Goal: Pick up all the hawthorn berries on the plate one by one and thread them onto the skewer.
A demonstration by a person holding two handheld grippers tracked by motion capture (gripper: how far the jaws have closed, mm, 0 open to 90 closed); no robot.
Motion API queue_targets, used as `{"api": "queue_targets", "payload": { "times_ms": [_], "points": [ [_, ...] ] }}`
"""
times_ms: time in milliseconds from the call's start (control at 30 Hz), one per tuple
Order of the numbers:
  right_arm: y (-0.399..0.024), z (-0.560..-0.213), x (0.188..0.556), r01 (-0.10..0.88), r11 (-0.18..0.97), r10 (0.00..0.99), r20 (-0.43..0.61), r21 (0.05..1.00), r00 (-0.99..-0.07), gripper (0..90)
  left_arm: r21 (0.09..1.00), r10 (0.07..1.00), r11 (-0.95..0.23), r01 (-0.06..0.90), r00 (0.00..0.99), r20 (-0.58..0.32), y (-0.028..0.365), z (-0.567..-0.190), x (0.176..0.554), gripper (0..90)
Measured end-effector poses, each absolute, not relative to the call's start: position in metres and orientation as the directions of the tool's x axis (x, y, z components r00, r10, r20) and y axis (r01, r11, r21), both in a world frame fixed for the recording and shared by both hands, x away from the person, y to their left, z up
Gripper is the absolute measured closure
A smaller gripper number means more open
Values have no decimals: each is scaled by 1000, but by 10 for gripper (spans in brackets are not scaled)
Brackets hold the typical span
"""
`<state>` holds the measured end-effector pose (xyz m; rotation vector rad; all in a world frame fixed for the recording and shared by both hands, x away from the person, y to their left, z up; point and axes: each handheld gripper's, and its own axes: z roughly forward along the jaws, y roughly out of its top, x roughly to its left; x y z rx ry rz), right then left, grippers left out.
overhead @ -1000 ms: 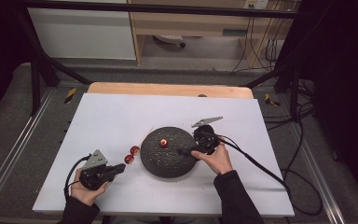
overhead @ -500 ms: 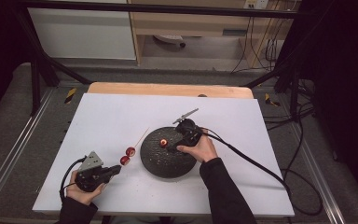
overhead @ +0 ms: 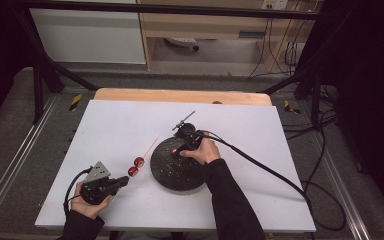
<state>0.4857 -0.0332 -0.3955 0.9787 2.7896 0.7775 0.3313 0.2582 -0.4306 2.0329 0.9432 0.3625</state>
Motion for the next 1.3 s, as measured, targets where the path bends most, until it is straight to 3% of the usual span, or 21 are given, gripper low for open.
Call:
{"api": "queue_targets", "payload": {
  "times_ms": [867, 1300],
  "points": [
    [-19, -413, 504, 544, 720, 553, 116, 431, -825, 615, 793, 730, -365, 488, 679, -82, 256, -431, 332, 883],
    [-19, -409, 502, 580, 699, 576, 151, 418, -804, 630, 795, 728, -365, 485, 681, -81, 256, -430, 331, 883]
  ]
}}
